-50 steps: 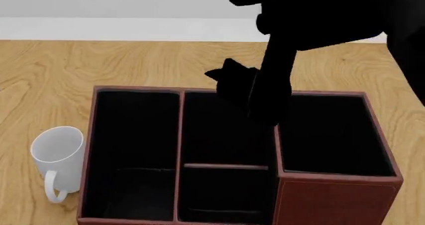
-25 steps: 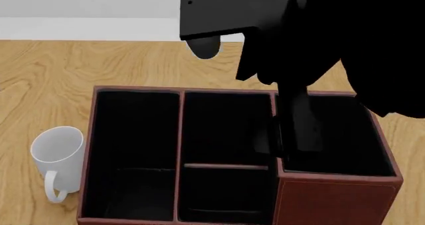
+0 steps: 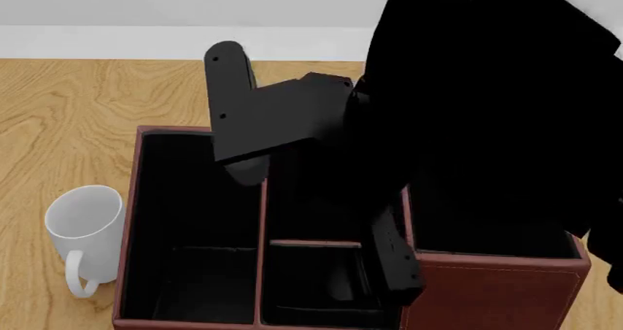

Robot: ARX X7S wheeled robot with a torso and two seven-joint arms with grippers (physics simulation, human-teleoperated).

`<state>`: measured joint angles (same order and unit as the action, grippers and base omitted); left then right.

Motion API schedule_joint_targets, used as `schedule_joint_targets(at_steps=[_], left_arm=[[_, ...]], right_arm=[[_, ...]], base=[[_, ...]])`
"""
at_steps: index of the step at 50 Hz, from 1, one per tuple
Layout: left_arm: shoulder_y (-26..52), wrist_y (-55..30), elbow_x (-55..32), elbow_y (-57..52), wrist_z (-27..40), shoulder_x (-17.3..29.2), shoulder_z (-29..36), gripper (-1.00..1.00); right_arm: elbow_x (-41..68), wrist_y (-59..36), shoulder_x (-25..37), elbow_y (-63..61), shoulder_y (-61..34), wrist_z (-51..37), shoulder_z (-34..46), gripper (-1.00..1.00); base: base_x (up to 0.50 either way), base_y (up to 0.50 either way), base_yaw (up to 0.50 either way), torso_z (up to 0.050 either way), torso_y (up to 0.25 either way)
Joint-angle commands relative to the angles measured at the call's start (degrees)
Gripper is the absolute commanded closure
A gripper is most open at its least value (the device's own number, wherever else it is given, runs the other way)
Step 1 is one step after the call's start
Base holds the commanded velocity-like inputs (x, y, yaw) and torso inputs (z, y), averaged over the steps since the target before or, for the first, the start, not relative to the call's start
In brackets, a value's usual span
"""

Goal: Pick up the book and place it in the right compartment of the caddy.

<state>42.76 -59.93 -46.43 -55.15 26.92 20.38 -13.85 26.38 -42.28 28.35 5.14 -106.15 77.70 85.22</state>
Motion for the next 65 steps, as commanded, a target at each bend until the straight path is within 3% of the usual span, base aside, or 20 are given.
schedule_joint_targets(at_steps=[1,19,51,65], left_arm=[[-0.9,1.5,0.4,0.6,0.0,0.4,0.5,-1.0],[-1.3,2.3,0.1,0.9,0.6,1.1,1.0,-1.0],[-1.9,2.3,-2.4,0.3,2.7,2.8,0.2,-1.0],[-2.9,2.5,-3.6,-0.2,3.7,3.6,-0.6,-1.0]], right_arm=[[1.3,2.1,-1.3,-0.2,3.9,-1.7,-0.3,-1.0],[2.2,3.2,-0.6,-2.0,7.7,-3.5,0.4,-1.0],[-5.0,12.4,-7.2,9.8,17.2,-10.3,4.5,-1.0],[-5.1,13.1,-7.6,8.7,19.6,-11.6,5.3,-1.0]], base=[[0.0,0.0,0.0,0.0,0.0],[0.0,0.0,0.0,0.0,0.0],[0.0,0.0,0.0,0.0,0.0],[0.0,0.0,0.0,0.0,0.0]])
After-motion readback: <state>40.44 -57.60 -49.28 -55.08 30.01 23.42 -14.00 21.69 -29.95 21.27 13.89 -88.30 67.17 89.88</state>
